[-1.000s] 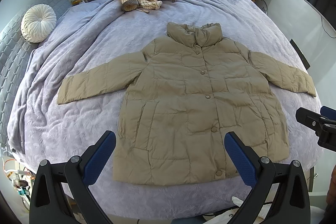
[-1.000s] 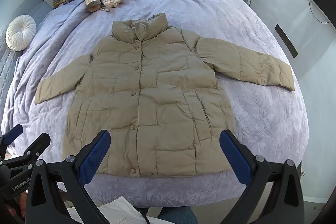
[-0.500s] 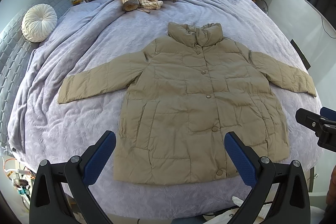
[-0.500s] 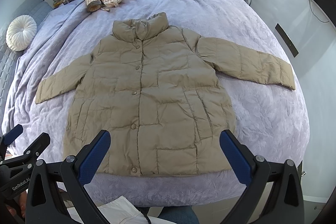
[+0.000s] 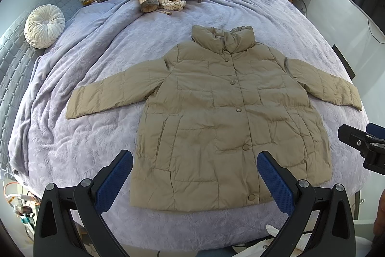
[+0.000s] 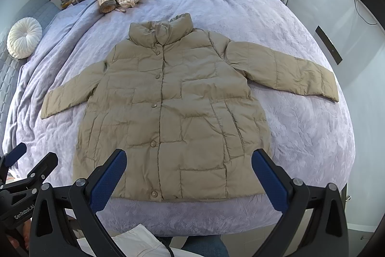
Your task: Fold large clothes
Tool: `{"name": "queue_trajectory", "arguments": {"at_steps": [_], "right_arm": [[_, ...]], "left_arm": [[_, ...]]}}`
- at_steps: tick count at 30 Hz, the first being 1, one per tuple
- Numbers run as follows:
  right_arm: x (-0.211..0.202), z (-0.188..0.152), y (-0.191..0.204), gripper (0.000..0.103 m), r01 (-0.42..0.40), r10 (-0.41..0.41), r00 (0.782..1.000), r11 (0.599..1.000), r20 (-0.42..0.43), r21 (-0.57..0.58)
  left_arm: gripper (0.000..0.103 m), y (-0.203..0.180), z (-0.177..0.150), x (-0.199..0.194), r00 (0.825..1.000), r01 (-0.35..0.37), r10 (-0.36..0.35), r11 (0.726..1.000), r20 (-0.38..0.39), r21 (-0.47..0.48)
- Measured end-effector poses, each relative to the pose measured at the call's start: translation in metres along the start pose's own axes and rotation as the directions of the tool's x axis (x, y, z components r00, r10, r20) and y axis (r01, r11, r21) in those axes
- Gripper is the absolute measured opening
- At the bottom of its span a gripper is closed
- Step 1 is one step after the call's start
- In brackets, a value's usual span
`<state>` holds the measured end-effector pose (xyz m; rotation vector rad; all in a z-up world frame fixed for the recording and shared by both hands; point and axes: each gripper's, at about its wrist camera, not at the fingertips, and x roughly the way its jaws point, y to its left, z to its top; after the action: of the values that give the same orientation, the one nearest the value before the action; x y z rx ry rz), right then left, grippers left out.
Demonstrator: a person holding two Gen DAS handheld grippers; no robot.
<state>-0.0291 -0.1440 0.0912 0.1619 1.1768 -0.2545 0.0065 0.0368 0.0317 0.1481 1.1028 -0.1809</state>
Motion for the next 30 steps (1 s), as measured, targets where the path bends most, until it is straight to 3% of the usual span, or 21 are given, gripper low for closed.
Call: {"name": "queue_trajectory", "arguments": {"at_steps": [30], "right_arm": [[-0.0001,-0.0004,0.0005,0.103,-0.001,0.001,1.000,1.000,-0.005,0.004]], "left_arm": [[0.103,0.0025,0.0003,0.0007,1.000,0.003,-0.003,1.000,-0.002,-0.004]]}}
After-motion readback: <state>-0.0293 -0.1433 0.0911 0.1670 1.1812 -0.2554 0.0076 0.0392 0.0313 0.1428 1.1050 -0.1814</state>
